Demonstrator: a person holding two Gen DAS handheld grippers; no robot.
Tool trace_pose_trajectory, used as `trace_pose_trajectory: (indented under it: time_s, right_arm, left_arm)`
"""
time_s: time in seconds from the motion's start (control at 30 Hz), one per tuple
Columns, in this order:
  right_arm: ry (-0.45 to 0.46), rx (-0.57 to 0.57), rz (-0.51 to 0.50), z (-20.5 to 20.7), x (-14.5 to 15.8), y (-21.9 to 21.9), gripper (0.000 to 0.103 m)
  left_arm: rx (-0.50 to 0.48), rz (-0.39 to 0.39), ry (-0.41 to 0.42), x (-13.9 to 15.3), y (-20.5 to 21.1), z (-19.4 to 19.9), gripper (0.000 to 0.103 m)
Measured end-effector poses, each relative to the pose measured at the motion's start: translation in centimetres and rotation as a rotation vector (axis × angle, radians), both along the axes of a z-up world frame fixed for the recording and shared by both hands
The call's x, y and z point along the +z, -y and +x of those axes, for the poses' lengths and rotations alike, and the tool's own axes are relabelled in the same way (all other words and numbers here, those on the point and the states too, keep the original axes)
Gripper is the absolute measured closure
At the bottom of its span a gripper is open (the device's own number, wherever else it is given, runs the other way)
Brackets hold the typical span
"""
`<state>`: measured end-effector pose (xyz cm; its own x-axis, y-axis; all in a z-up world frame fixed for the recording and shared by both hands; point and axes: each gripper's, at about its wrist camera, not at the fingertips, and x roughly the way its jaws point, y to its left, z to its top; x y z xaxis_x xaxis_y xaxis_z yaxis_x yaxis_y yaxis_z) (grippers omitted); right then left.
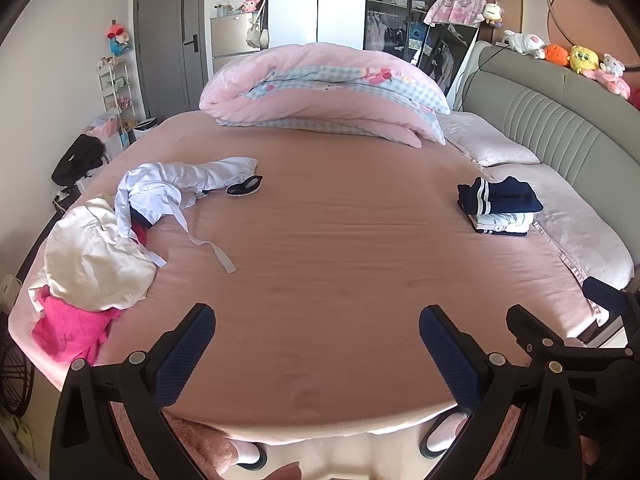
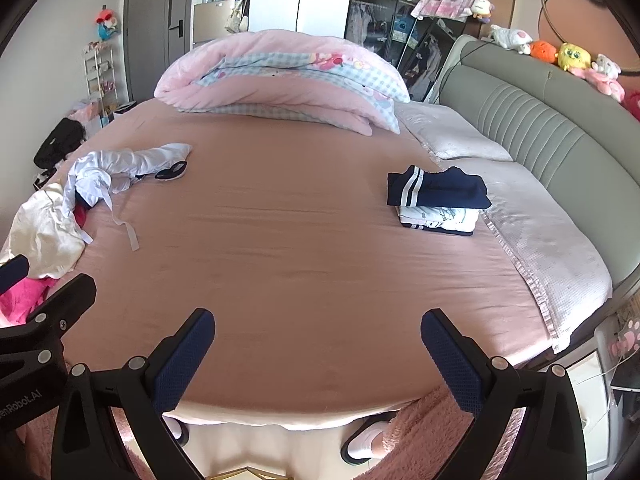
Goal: Fold clothes
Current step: 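Move both grippers toward the light grey shirt in the clothes pile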
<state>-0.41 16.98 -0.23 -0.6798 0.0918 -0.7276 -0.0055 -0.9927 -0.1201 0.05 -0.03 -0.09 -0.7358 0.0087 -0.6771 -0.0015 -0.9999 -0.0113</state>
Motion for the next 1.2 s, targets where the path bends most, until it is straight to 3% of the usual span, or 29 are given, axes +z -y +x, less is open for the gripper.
trace_pose_trajectory:
  time_s: [0.17, 0.27, 0.4, 0.47, 0.63, 0.73, 0.87, 0.97, 1.2]
  right_arm:
    - [-0.068, 0.024, 0.036, -0.1, 0.7, -0.3, 0.000]
    - [-0.086, 0.104, 0.039, 0.1, 1.7, 0.6, 0.000]
    - [-0.080, 0.155, 0.121, -0.4, 0.9, 0.4, 0.000]
    - [-0.050, 0.175, 0.110, -0.8, 0.3, 0.2, 0.000]
    - [-0.034, 0.208, -0.032, -1.2, -0.1, 0.2, 0.000]
    - [-0.053, 0.256, -0.049, -1.9, 0.2, 1.9, 0.002]
    - [-0.035, 0.358, -0.049, -3.6, 0.1, 5.1, 0.016]
    - [-0.017, 0.430, -0.037, -4.6, -0.7, 8.1, 0.022]
    - [0.080, 0.555, -0.097, -6.9, -3.7, 15.5, 0.022]
  left_arm:
    - [-0.003, 0.025, 0.020, -0.2, 0.4, 0.0, 0.000]
    - [0.014, 0.037, 0.003, 0.2, 1.2, 0.3, 0.000]
    - [0.035, 0.083, 0.002, 0.1, 3.2, 0.2, 0.000]
    - [0.041, 0.099, 0.004, -0.2, 3.9, 0.1, 0.002]
    - [0.067, 0.124, 0.007, -0.6, 5.8, -0.2, 0.010]
    - [0.092, 0.135, 0.029, -1.2, 7.3, -0.7, 0.026]
    - [0.132, 0.146, 0.062, -2.2, 9.8, -1.4, 0.043]
    - [0.192, 0.160, 0.085, -3.2, 12.3, -1.3, 0.044]
    - [0.340, 0.178, 0.131, -5.5, 19.0, -0.5, 0.044]
